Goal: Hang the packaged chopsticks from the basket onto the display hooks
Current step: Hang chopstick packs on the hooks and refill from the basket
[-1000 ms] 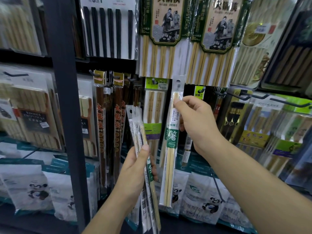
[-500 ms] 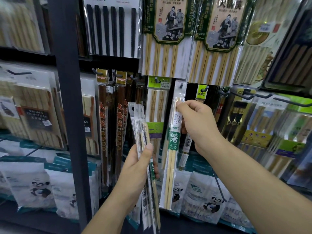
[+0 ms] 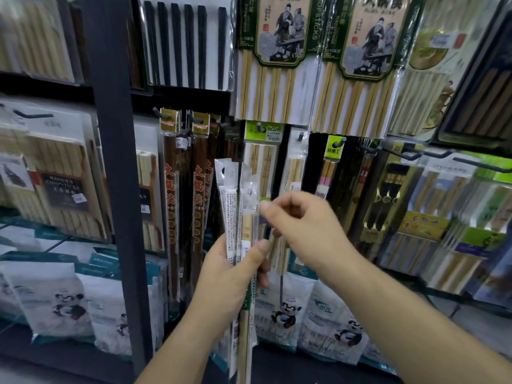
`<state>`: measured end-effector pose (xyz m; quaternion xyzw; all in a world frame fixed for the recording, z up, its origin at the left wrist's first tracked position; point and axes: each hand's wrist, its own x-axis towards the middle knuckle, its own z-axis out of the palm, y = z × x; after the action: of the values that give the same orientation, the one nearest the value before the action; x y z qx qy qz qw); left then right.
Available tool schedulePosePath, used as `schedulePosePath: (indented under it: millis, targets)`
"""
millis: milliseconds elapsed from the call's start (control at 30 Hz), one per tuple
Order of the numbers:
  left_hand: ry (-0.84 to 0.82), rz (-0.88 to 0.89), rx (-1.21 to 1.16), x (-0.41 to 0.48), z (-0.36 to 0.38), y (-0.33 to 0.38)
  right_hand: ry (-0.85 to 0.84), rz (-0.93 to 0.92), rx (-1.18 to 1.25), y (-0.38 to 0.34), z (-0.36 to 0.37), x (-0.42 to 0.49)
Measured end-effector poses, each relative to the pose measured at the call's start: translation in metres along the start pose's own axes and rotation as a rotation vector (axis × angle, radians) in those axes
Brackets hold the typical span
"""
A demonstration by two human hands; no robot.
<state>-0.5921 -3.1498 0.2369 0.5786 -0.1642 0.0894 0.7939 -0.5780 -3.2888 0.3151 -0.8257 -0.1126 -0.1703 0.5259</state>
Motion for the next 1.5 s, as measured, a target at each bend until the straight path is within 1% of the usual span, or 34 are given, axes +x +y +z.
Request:
schedulePosePath:
  millis: [67, 167, 333, 367, 433, 533, 600, 667, 767, 900, 967, 1133, 1200, 1300, 1367, 1433, 1500]
  targets:
    - [-0.010, -0.004, -0.012, -0.001, 0.000, 0.000, -0.087, 0.026, 0.005, -0.001, 0.004, -0.003]
    - [-0.012, -0.017, -0.024, -0.002, 0.000, 0.001, -0.115, 0.052, 0.075, -0.001, 0.001, -0.002]
    - [-0.037, -0.043, -0.031, -0.003, 0.004, 0.002, -0.208, 0.096, 0.087, 0.002, 0.001, -0.002]
    - [-0.042, -0.052, -0.037, -0.003, 0.004, 0.002, -0.201, 0.092, 0.095, 0.002, 0.000, -0.001]
    - [-0.042, -0.057, -0.045, -0.003, 0.003, 0.002, -0.136, 0.087, 0.066, 0.002, -0.002, 0.001]
    - [0.031, -0.035, 0.026, -0.001, 0.000, 0.000, -0.066, 0.055, 0.104, -0.001, -0.006, 0.006]
    - [0.061, -0.065, 0.001, 0.000, -0.001, 0.000, -0.029, 0.019, 0.145, -0.004, -0.010, 0.008]
    - [0.060, -0.104, -0.055, 0.001, -0.002, 0.001, 0.015, -0.006, 0.174, -0.007, -0.015, 0.010]
    - [0.063, -0.122, -0.018, 0.000, -0.004, 0.001, 0.076, -0.027, 0.215, -0.013, -0.021, 0.017]
    - [0.054, -0.138, 0.009, 0.000, -0.004, -0.001, 0.093, -0.051, 0.214, -0.020, -0.026, 0.024]
    - [0.016, -0.136, 0.011, 0.000, -0.004, -0.001, 0.063, -0.049, 0.223, -0.021, -0.027, 0.025]
    - [-0.123, -0.181, -0.011, -0.004, -0.001, 0.001, 0.036, 0.048, 0.396, -0.024, -0.023, 0.022]
    - [-0.177, -0.223, -0.092, -0.006, 0.000, 0.002, -0.007, 0.062, 0.472, -0.026, -0.022, 0.020]
    - [-0.329, -0.243, -0.299, -0.010, -0.003, 0.003, -0.076, 0.073, 0.572, -0.026, -0.022, 0.018]
    - [-0.400, -0.254, -0.301, -0.011, -0.004, 0.004, -0.112, 0.073, 0.594, -0.026, -0.023, 0.017]
    - [-0.351, -0.268, -0.265, -0.009, -0.001, 0.004, -0.130, 0.071, 0.568, -0.026, -0.023, 0.016]
    - [-0.245, -0.289, -0.222, -0.007, 0.001, 0.002, -0.133, 0.061, 0.452, -0.026, -0.024, 0.014]
